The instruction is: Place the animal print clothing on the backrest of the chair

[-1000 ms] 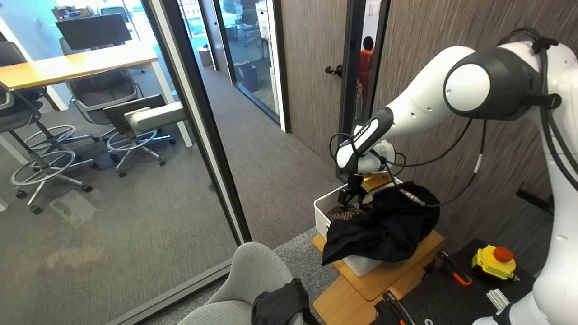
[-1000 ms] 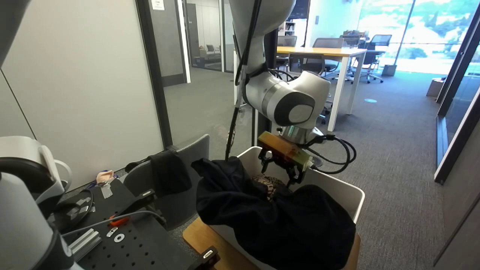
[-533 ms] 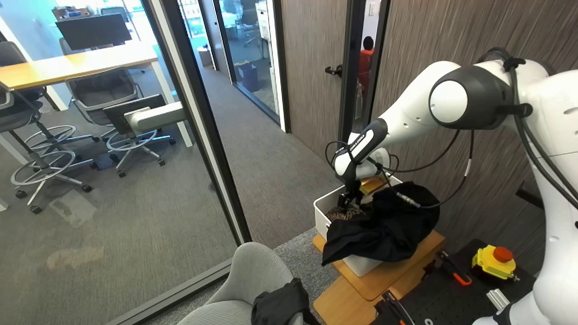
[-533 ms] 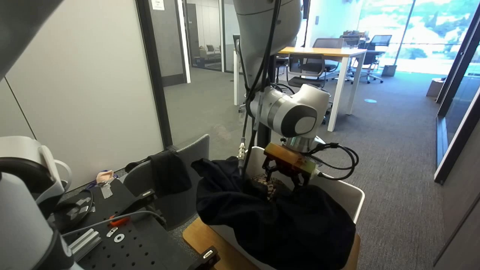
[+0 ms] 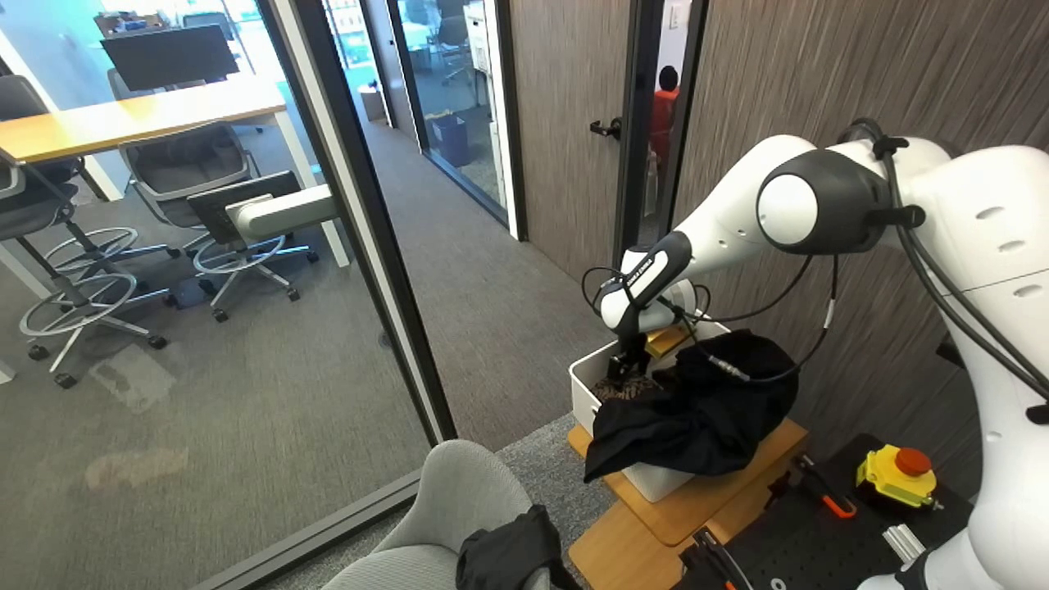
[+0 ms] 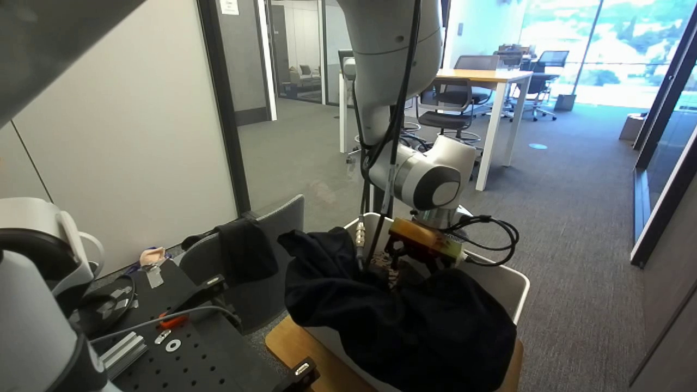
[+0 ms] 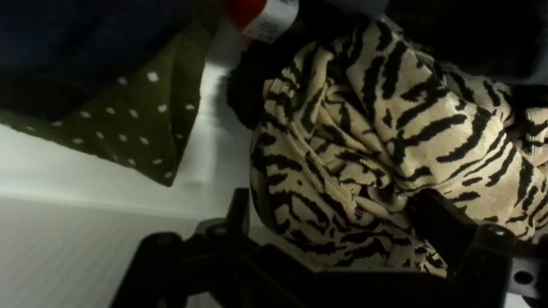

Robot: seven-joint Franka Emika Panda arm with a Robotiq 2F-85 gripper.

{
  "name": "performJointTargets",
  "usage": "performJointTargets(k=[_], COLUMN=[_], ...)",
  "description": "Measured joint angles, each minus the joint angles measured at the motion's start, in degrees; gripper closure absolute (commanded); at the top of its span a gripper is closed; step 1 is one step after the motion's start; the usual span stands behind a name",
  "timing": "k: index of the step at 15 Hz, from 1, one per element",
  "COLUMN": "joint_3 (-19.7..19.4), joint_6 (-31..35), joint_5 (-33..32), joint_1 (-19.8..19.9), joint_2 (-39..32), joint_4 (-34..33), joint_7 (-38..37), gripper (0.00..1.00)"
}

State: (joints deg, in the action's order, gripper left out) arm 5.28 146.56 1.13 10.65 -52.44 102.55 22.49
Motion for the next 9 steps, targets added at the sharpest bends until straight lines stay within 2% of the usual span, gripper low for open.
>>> performJointTargets(k=[9], joint_3=[0.23], joint_6=[-0.16], joint_5=[-0.53], joint_1=[-0.59], joint_2=[-1.0], joint_4=[-1.52], joint_7=[0.01], gripper=[0.0])
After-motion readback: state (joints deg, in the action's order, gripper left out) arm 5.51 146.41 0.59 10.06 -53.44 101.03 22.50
